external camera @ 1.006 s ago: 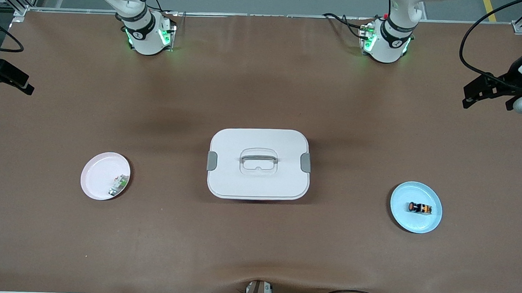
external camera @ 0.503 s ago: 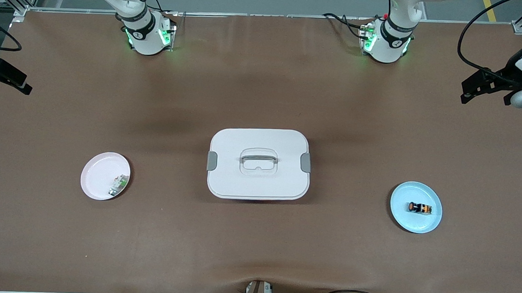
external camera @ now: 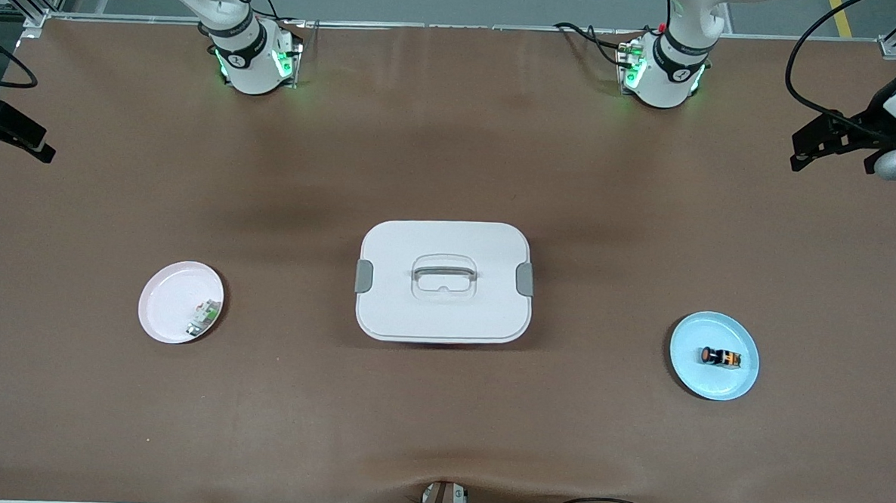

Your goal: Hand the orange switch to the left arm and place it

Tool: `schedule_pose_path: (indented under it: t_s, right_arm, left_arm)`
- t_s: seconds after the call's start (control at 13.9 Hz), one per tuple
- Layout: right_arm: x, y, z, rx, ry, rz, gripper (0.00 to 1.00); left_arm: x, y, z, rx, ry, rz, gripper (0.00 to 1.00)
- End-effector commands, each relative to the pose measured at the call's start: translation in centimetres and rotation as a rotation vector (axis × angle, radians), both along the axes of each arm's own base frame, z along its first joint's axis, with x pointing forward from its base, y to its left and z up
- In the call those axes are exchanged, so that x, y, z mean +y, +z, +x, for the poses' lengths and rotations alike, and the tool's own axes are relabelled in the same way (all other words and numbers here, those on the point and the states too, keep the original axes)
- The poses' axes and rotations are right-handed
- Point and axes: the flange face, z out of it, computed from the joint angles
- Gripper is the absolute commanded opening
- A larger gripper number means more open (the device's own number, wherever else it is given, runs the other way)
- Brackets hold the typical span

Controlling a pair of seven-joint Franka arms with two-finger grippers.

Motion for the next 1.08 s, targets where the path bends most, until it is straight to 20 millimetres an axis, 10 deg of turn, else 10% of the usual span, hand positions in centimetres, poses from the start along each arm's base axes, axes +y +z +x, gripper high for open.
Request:
schedule_pose_path:
  t_s: [0.0,1.01]
  right_arm:
    - [-0.1,0.3,0.4,-0.002,0.000,-0.012,1.00]
    - [-0.2,0.2,0.5,0.001,-0.001,-0.012,1.00]
  left_arm:
    - [-0.1,1.8,-0.7,-0.014,-0.002,-0.014,1.00]
    - [0.4,0.3,0.4,0.025,0.005,-0.006,1.00]
